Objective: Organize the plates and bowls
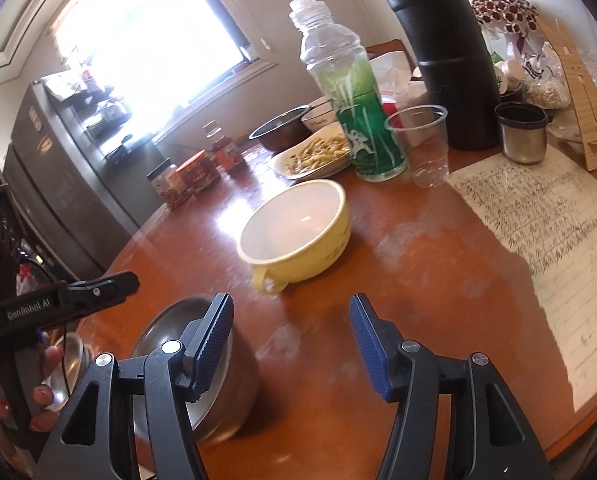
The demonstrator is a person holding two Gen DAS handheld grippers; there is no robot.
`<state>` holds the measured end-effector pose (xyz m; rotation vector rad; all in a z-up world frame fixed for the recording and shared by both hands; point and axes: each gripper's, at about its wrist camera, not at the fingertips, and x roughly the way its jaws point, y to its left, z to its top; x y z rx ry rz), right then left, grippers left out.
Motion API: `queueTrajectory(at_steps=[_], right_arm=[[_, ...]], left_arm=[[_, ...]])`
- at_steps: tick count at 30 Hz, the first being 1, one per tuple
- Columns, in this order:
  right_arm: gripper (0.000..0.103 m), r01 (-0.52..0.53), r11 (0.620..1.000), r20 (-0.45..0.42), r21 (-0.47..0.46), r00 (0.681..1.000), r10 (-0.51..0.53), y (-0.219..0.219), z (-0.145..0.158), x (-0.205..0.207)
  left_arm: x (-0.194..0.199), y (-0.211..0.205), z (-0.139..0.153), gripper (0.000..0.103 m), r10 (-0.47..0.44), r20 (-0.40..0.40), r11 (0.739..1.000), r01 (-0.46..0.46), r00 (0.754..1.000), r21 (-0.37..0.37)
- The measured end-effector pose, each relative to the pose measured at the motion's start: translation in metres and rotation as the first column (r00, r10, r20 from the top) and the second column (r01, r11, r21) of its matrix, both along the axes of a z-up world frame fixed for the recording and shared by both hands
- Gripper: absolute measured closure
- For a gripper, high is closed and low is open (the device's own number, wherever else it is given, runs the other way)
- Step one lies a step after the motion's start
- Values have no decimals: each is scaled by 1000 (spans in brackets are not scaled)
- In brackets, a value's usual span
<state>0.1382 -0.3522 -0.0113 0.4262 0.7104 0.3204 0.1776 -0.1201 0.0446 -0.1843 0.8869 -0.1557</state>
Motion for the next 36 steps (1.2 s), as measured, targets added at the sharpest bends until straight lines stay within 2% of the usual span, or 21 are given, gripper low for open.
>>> queueTrajectory(at_steps=[5, 7, 10, 15, 19, 21, 27, 36], right_arm=[[41, 14, 999, -4, -53, 1000, -14, 0, -1, 36], [47, 11, 997, -14, -73, 1000, -12, 1, -3, 49], [52, 1, 995, -25, -98, 1000, -4, 3, -6, 67], [59, -22, 993, -66, -119, 998, 14, 8, -17, 88], [66, -47, 991, -72, -126, 997, 38, 16, -21, 95], [67, -57, 990, -65, -132, 997, 48, 19, -20, 95], [68, -66, 988, -57, -143, 997, 58, 24, -16, 96], [68, -72, 985, 61, -155, 995, 82, 28, 31, 70]], left_arm=[[53, -14, -23, 49, -35, -71, 999, 34, 997, -13], [67, -19, -32, 49, -52, -99, 998, 48, 994, -35], [83, -23, -43, 50, -68, -129, 997, 62, 989, -48], [98, -26, -54, 61, -96, -158, 992, 82, 983, -92], [103, -34, -61, 75, -135, -185, 987, 116, 973, -110], [103, -38, -61, 78, -158, -184, 983, 137, 970, -122], [99, -36, -56, 78, -147, -159, 984, 129, 976, -120], [62, -31, -12, 78, -132, -33, 987, 128, 991, -93]])
